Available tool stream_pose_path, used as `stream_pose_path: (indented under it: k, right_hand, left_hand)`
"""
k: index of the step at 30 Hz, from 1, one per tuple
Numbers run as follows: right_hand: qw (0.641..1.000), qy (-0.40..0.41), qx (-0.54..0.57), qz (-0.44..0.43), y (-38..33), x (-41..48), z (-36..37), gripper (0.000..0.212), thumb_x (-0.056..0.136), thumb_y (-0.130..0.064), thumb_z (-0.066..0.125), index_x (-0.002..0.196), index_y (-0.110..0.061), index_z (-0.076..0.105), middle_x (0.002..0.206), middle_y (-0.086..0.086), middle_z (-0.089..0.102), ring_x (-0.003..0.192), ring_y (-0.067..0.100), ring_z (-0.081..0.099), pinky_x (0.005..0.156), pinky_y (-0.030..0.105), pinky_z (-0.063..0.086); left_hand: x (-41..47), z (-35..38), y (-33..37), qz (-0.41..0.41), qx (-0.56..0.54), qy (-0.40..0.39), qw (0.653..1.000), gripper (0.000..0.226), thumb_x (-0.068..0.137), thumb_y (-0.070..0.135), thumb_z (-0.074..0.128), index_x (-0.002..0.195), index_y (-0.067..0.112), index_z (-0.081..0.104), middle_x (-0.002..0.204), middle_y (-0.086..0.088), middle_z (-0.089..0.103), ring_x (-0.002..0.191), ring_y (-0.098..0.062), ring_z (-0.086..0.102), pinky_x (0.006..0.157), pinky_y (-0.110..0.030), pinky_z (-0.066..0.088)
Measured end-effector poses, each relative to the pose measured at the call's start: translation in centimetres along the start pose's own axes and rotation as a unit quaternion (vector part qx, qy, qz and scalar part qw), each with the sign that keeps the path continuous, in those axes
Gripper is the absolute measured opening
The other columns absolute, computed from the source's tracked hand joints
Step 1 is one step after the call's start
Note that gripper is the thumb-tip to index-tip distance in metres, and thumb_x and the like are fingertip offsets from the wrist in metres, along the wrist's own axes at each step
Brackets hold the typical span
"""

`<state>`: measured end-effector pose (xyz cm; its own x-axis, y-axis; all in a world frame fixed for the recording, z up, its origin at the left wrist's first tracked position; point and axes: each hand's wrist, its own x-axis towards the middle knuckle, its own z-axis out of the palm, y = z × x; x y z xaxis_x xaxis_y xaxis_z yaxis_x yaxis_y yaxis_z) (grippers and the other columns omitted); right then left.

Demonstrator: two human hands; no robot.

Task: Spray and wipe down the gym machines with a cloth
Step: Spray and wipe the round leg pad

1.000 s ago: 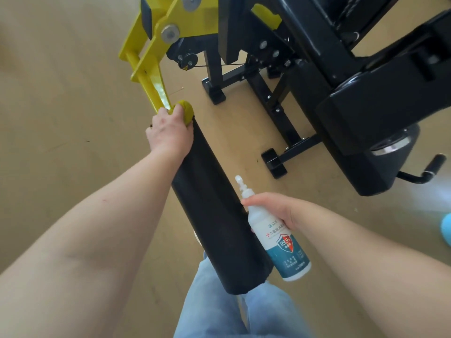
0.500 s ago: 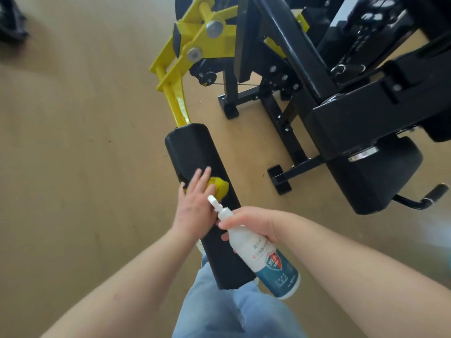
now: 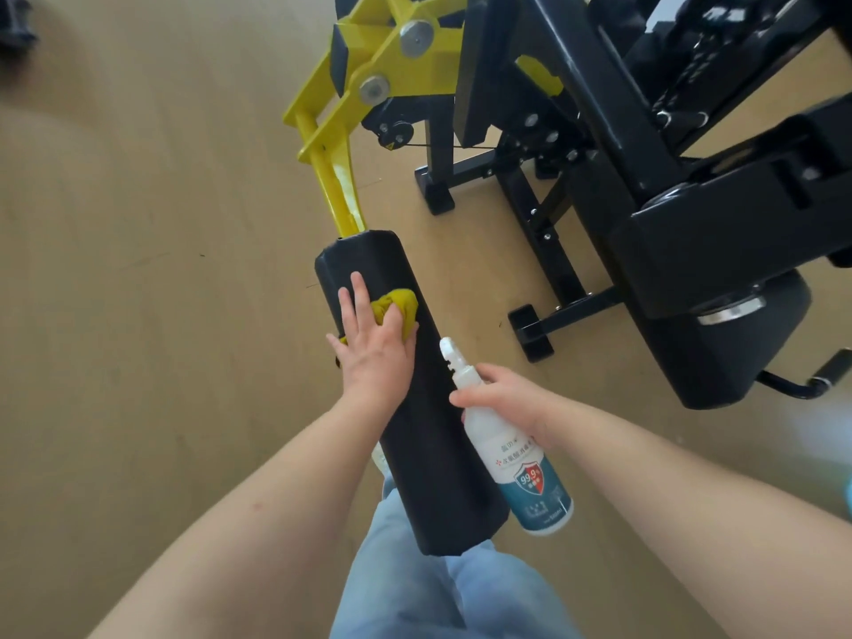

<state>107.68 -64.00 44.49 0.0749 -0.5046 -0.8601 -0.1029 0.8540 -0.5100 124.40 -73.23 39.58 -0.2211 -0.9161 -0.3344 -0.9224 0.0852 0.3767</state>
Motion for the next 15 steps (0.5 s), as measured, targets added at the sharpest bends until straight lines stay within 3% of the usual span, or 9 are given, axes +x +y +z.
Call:
stream_pose_path:
  k: [3, 8, 15]
  right_hand:
    - [0.999, 0.022, 0.016, -0.024, -1.1, 1.3, 0.3, 0.039, 0.091, -0.035, 0.077, 0.126, -0.028, 0.061, 0.11, 0.006, 0.073, 0.095, 0.025, 0.074, 0.092, 0.045, 0.06]
    - [0.998, 0.043, -0.001, -0.036, -2.8, 3.3, 0.5, 0.045, 0.091, -0.041, 0.075, 0.133, -0.038, 0.061, 0.111, -0.002, 0.074, 0.098, 0.02, 0.075, 0.093, 0.044, 0.06]
    - [0.998, 0.053, -0.042, -0.004, -2.8, 3.3, 1.1, 0.024, 0.094, -0.041, 0.072, 0.115, -0.032, 0.065, 0.098, 0.0, 0.071, 0.088, 0.019, 0.071, 0.078, 0.034, 0.054]
  left_hand:
    - [4.1, -1.6, 0.1, -0.013, -0.012, -0.001, 1.0, 0.024, 0.107, 0.045, 0.042, 0.109, 0.022, 0.05, 0.17, -0.005, -0.02, 0.156, -0.032, -0.017, 0.116, -0.075, 0.015]
    - [10.4, -3.9, -0.3, -0.037, -0.062, 0.037, 0.997, 0.025, 0.107, 0.046, 0.04, 0.11, 0.023, 0.05, 0.171, -0.003, -0.014, 0.157, -0.03, -0.011, 0.119, -0.072, 0.01]
    - [12.0, -4.7, 0.0, -0.094, -0.109, 0.062, 0.988, 0.039, 0.107, 0.048, 0.038, 0.133, 0.022, 0.05, 0.172, -0.004, -0.001, 0.158, -0.03, -0.001, 0.12, -0.062, 0.019]
